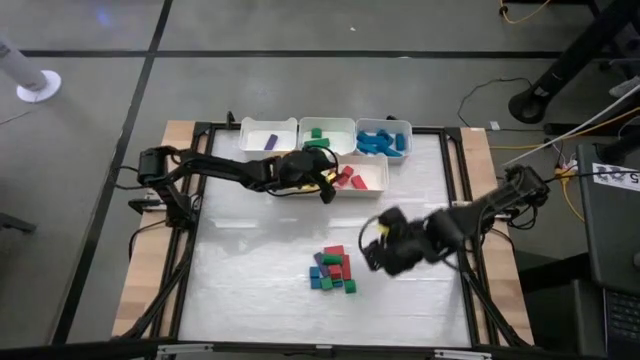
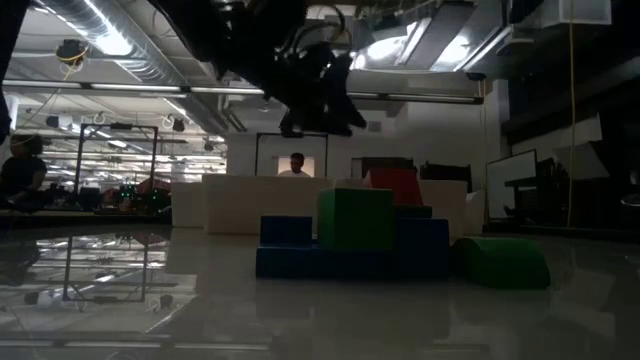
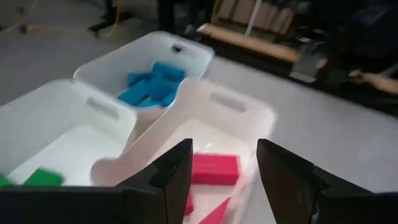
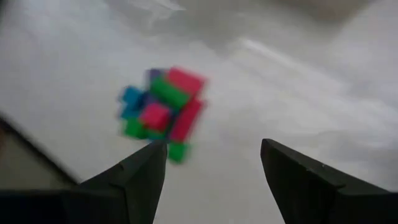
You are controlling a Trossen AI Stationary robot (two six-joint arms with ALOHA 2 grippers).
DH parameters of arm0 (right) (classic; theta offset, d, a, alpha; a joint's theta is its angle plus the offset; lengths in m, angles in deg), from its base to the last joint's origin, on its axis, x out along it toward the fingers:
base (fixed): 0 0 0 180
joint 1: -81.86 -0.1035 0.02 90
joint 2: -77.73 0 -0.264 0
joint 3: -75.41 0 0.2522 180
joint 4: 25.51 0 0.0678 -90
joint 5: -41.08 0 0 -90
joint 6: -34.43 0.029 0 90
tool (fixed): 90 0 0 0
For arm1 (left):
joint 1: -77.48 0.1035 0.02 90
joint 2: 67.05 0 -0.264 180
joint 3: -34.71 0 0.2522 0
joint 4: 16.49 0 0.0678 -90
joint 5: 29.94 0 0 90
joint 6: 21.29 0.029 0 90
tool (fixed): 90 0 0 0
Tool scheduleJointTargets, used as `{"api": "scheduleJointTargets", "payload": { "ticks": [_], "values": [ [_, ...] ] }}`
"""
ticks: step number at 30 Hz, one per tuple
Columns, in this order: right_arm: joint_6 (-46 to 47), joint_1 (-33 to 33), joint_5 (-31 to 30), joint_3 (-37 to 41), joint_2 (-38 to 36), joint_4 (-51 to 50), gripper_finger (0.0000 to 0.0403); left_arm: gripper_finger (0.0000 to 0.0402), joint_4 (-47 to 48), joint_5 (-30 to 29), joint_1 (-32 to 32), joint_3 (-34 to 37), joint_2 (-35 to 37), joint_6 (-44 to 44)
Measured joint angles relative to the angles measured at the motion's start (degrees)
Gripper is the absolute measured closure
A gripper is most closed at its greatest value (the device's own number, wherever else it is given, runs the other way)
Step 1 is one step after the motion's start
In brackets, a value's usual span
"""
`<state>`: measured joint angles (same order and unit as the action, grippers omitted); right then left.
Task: Sort blocks
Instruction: Put the green block into the top center bin
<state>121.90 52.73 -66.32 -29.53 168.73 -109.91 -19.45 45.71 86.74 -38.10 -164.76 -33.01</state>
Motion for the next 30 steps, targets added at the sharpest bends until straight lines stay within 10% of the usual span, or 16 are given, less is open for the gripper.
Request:
{"api": "scheduleJointTargets", "payload": {
  "ticks": [9,30],
  "values": [
    [11.60,-6.05,0.41,12.91,7.10,30.49,0.0141,0.0233,7.81,1.36,-2.66,0.00,11.50,3.79],
    [16.49,-6.00,4.69,10.07,25.42,33.11,0.0141,0.0233,26.97,1.34,-11.17,0.00,19.78,4.05]
  ]
}}
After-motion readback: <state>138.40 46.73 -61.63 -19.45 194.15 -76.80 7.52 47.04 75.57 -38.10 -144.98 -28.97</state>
